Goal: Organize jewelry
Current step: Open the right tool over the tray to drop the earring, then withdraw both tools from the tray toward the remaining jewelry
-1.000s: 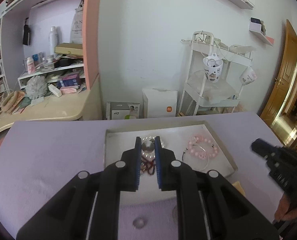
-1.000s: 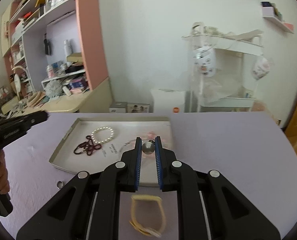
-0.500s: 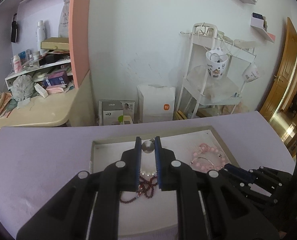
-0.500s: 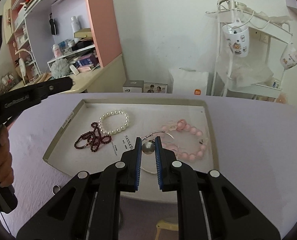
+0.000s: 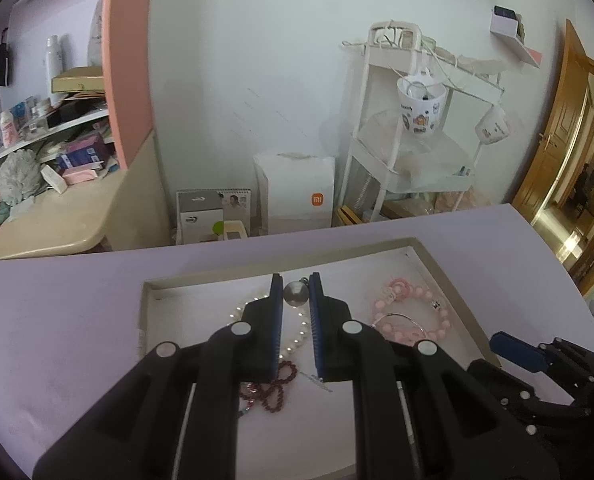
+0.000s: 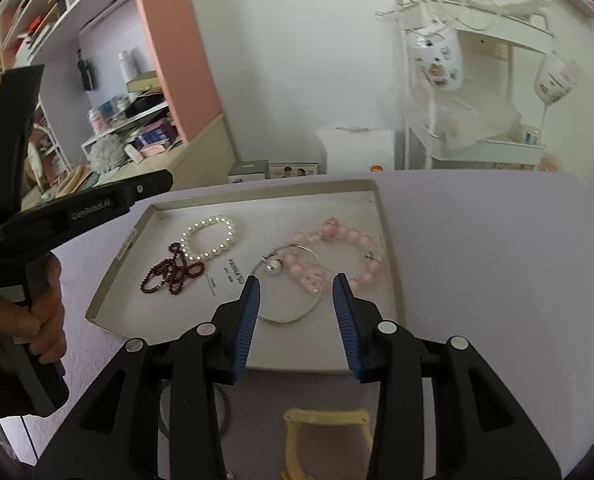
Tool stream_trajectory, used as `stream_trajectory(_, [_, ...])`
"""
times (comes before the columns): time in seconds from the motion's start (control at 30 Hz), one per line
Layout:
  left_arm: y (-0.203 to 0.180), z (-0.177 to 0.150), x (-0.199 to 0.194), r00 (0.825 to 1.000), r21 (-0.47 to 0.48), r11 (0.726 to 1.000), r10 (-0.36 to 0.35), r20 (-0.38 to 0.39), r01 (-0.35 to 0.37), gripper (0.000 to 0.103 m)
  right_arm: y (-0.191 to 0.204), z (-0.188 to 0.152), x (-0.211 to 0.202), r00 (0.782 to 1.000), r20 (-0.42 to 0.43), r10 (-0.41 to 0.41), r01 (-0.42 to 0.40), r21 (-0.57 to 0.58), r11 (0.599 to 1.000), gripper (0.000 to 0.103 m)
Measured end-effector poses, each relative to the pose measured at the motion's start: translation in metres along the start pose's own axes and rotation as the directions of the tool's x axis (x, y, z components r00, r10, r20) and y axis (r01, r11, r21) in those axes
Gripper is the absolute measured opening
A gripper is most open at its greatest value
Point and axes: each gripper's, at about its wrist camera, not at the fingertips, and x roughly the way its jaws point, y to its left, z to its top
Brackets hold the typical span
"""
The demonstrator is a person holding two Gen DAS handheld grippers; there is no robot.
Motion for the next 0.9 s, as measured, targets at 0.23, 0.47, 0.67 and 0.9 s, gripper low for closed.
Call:
stream_trajectory(0.23, [-0.009, -0.003, 0.014, 1.0, 0.017, 1.0, -0.015, -0.02, 0.015, 0.017, -0.008, -0.003, -0.001, 1.0, -0.007, -0.015, 0.015, 0.026, 1.0, 0.04])
stream_trajectory(0.47, [-0.002, -0.005, 0.0, 1.0, -0.001, 1.0, 0.009, 0.001, -0.009, 0.039, -0.006, -0.01, -0.01, 1.0, -0.005, -0.015, 0.015, 0.032, 0.999, 0.04])
stream_trajectory(0.67, [0.007, -0.009, -0.026, 0.998, -0.011, 0.999, 0.05, 0.031, -0.05, 0.045, 0.002, -0.021, -0.026, 1.0, 0.001, 0.0, 0.0, 0.031, 1.0, 0.04])
stream_trajectory(0.9, [0.016, -0.023, -0.065, 0.993, -0.044, 0.995, 0.091, 0.071, -0.089, 0.053, 0.014, -0.038, -0.047, 1.0, 0.021, 0.021, -0.021, 0.023, 1.0, 0.04])
